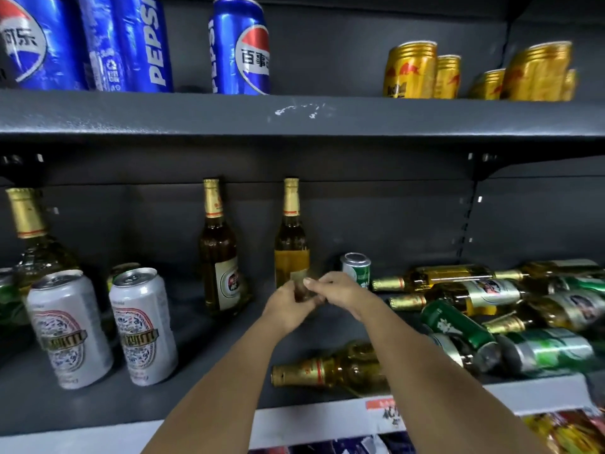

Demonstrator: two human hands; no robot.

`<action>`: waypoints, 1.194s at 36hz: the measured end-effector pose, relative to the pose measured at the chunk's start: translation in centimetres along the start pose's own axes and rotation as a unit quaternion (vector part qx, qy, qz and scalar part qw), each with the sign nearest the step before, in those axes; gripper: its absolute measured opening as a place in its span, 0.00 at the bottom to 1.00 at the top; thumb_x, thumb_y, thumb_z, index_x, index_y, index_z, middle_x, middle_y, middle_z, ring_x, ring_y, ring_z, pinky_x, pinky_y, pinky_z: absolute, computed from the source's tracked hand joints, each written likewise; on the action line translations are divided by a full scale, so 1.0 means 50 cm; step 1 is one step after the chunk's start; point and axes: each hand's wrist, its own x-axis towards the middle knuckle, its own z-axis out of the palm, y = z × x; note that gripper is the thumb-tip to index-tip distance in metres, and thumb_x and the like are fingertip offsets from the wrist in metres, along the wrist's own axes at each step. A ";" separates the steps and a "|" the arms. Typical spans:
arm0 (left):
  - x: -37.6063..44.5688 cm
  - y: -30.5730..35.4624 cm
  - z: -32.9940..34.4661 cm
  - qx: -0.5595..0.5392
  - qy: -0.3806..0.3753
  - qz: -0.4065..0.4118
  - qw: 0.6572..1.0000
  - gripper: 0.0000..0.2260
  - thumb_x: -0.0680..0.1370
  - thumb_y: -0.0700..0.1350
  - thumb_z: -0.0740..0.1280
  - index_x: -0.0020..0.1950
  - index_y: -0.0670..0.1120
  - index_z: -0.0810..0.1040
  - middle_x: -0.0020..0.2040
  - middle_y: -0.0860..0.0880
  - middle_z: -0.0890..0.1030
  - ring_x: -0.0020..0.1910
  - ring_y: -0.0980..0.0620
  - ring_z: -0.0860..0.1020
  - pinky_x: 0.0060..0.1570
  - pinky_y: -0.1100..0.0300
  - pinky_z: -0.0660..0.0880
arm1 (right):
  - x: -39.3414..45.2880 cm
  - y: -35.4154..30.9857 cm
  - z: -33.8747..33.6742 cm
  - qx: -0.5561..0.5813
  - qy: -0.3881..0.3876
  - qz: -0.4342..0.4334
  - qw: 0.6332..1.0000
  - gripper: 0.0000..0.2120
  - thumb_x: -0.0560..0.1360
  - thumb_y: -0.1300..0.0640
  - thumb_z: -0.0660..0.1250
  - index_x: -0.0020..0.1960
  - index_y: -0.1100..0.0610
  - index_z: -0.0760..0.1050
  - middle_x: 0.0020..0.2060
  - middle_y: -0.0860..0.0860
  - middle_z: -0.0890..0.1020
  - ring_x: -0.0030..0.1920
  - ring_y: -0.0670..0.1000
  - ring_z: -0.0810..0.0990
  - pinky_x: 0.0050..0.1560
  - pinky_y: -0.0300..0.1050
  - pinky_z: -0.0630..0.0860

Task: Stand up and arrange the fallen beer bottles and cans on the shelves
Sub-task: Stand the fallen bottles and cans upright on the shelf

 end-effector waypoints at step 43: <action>-0.099 -0.036 -0.036 -0.070 0.176 -0.019 0.982 0.45 0.70 0.45 0.77 0.79 0.51 0.52 0.69 0.50 0.72 0.65 0.50 0.73 0.60 0.57 0.72 | -0.060 -0.108 0.112 0.306 0.012 -0.057 0.950 0.29 0.66 0.65 0.78 0.62 0.49 0.72 0.52 0.49 0.82 0.57 0.53 0.78 0.63 0.57 0.74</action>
